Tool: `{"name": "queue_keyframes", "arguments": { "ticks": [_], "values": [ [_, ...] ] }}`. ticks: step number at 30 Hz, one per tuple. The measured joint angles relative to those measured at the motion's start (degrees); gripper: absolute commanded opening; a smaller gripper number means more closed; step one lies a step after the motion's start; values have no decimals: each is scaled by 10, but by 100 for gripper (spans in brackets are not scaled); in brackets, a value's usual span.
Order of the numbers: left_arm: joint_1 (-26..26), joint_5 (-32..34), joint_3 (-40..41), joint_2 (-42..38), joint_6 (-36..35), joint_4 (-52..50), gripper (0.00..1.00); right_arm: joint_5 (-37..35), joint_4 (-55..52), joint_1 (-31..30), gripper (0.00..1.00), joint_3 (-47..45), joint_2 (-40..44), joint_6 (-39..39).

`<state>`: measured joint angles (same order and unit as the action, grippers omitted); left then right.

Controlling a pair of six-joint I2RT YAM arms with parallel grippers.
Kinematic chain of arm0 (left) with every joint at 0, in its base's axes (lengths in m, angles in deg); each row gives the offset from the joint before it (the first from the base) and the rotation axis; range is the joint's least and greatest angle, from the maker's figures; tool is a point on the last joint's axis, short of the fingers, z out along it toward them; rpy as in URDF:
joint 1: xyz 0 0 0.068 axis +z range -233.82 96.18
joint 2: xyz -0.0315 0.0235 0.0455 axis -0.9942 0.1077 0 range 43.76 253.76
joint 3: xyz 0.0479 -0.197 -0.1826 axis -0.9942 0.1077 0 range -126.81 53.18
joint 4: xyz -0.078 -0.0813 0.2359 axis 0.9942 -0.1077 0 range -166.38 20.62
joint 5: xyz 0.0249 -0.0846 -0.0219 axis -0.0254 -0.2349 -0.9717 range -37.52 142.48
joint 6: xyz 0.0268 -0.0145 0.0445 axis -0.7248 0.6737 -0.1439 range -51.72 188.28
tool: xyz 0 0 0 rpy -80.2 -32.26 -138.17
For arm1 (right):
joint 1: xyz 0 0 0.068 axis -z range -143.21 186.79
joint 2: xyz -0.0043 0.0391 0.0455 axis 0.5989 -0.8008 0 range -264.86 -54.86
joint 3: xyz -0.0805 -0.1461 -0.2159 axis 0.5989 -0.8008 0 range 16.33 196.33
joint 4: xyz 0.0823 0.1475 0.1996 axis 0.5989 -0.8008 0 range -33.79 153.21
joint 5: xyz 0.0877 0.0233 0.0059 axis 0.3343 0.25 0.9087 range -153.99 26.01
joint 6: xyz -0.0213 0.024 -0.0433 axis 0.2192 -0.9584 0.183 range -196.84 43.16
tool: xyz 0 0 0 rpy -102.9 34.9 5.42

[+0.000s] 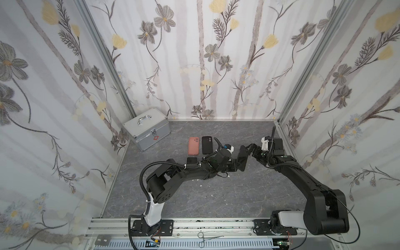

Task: Take the phone out of the phone case
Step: Pass the phone.

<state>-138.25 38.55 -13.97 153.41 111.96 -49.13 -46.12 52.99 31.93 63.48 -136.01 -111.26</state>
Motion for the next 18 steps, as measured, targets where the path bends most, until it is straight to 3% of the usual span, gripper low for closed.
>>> {"name": "queue_keyframes", "arguments": {
  "ticks": [6,10,18],
  "values": [
    [14,9,16,-98,-46,-35,0,-40,14,2,100,9,154,28],
    [25,24,28,-167,-76,-52,0,-45,36,3,99,23,206,48],
    [29,79,55,-309,-156,-69,0,43,72,4,95,27,242,65]
  ]
}}
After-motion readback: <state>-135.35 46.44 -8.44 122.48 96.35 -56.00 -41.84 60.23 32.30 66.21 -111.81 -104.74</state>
